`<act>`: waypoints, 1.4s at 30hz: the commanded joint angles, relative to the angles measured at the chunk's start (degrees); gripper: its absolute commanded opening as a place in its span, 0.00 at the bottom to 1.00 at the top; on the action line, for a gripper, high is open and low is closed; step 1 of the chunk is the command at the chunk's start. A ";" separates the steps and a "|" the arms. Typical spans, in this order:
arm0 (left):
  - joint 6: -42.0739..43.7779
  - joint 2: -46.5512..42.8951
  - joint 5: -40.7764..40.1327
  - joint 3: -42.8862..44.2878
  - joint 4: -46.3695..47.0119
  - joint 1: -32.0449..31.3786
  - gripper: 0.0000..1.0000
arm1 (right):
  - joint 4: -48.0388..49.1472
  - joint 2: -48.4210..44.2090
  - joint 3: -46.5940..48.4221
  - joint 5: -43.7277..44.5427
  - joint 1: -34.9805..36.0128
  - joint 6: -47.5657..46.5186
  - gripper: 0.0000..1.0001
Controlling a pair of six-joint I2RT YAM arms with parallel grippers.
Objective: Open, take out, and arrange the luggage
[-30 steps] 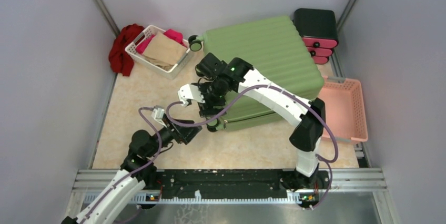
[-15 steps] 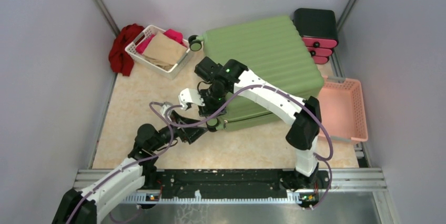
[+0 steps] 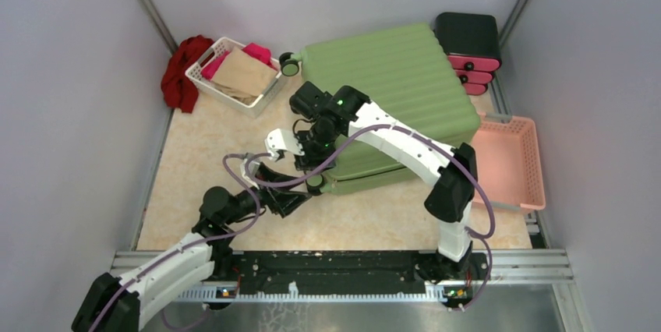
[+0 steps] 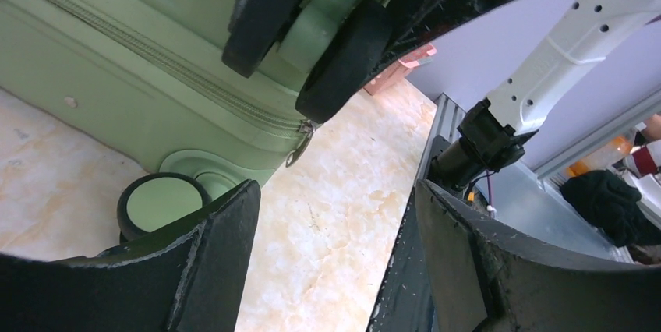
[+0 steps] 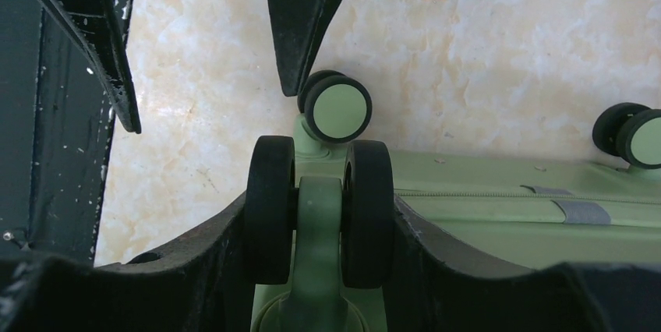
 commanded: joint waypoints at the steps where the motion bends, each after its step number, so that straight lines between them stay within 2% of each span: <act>1: 5.51 0.82 -0.90 -8.15 5.09 -2.47 0.79 | -1.99 -6.89 6.62 -7.11 -1.08 -1.41 0.00; 8: 14.81 0.17 -3.59 -11.75 7.38 -4.29 0.75 | -2.57 -5.65 7.66 -8.45 -1.61 -1.13 0.00; 15: 17.66 6.03 -3.11 -12.66 11.12 -4.91 0.66 | -2.75 -5.29 7.85 -8.97 -2.04 -1.08 0.00; 20: 16.89 14.37 -4.47 -11.38 16.21 -6.39 0.59 | -2.30 -4.79 8.68 -8.73 -2.05 -0.50 0.00; 25: 18.06 26.50 -10.14 -9.24 24.88 -11.62 0.54 | -2.56 -4.19 9.61 -8.73 -2.14 -0.16 0.00; 32: 16.54 44.61 -14.79 -9.11 45.22 -14.17 0.52 | -2.04 -5.73 7.82 -8.87 -2.35 -0.04 0.00; 39: 19.39 51.82 -17.99 -7.69 54.43 -18.40 0.53 | -2.04 -6.00 7.36 -9.06 -2.40 0.35 0.00; 42: 21.35 53.33 -20.08 -6.78 55.44 -20.49 0.54 | -2.15 -5.74 7.49 -9.34 -2.40 0.43 0.00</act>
